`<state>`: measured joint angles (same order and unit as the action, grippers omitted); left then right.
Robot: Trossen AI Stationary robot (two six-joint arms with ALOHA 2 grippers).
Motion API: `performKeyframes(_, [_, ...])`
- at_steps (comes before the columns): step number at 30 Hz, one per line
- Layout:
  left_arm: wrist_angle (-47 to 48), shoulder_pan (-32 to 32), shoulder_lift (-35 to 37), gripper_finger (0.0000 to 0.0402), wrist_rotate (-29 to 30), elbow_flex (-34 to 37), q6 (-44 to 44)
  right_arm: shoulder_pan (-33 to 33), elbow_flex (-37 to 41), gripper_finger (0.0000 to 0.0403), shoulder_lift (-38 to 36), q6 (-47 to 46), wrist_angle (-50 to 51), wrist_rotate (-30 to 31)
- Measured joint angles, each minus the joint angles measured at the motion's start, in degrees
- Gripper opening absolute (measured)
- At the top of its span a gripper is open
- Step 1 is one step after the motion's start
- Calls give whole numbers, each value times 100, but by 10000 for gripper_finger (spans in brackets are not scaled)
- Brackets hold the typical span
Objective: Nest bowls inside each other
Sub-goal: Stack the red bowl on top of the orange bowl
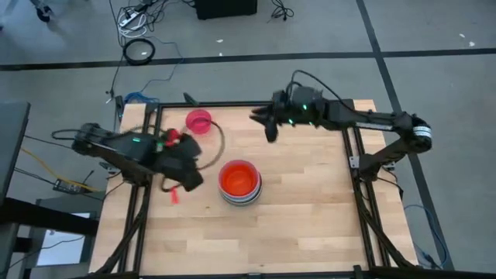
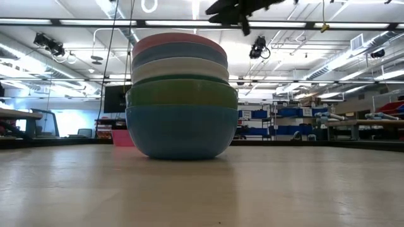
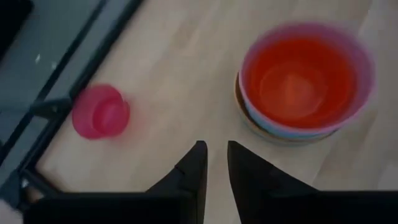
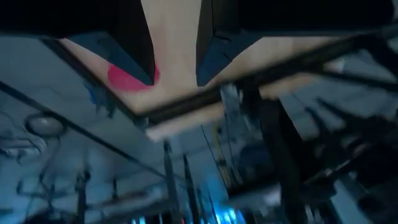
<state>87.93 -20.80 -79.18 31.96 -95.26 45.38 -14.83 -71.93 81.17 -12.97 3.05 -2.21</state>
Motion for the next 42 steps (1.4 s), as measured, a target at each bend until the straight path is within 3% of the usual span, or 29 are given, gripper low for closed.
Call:
performKeyframes(7, [-139,-880,888,72,1234,2,480,-785,-1,106,1352,-1397,-2087,-1423])
performKeyframes(11, [-133,-1196,1192,72,1877,2,590,-895,-405,103,2360,-2044,-2642,-1729])
performKeyframes(15, [-120,-1275,1363,72,1992,2,589,-897,-1497,97,3206,-1891,-1722,-1734])
performKeyframes(20, [81,-1274,1371,71,2107,52,917,-896,-3188,93,4049,-1286,548,-1672])
performKeyframes(27, [206,-1269,1474,65,2009,709,1226,-894,-5176,91,5083,-671,2719,-1266])
performKeyframes(34, [198,-1269,1529,65,1849,1219,1571,-894,-6272,93,6035,-768,2795,-1230])
performKeyframes(42, [177,-1269,1537,65,1734,1486,1683,-935,-6267,95,6540,-1139,2409,-1211])
